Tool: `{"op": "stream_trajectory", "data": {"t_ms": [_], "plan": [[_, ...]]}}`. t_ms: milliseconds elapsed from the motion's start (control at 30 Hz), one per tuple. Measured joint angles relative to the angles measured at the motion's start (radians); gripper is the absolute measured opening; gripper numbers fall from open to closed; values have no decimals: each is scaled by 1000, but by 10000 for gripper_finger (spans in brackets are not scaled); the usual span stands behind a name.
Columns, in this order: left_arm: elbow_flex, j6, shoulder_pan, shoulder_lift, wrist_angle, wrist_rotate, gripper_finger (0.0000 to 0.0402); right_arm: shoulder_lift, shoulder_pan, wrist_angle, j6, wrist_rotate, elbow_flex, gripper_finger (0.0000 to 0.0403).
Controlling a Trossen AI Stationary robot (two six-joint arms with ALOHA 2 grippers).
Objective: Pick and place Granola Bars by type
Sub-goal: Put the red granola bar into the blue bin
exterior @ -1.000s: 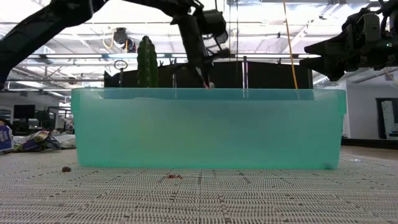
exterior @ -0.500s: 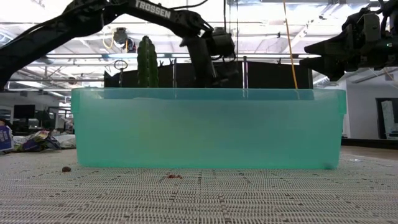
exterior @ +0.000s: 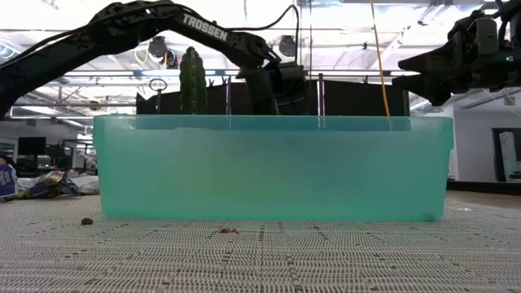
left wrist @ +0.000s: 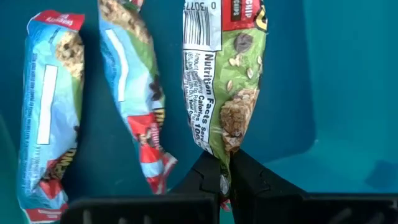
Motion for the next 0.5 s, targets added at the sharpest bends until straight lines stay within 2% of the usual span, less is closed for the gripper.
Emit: {"op": "stream_trajectory", "data": {"t_ms": [300,500], "plan": [[-85,-9,14,0,64,25,10,0,0,0,0,0,0,279],[-90,-8,16,0,75,9,10,0,0,0,0,0,0,279]]}}
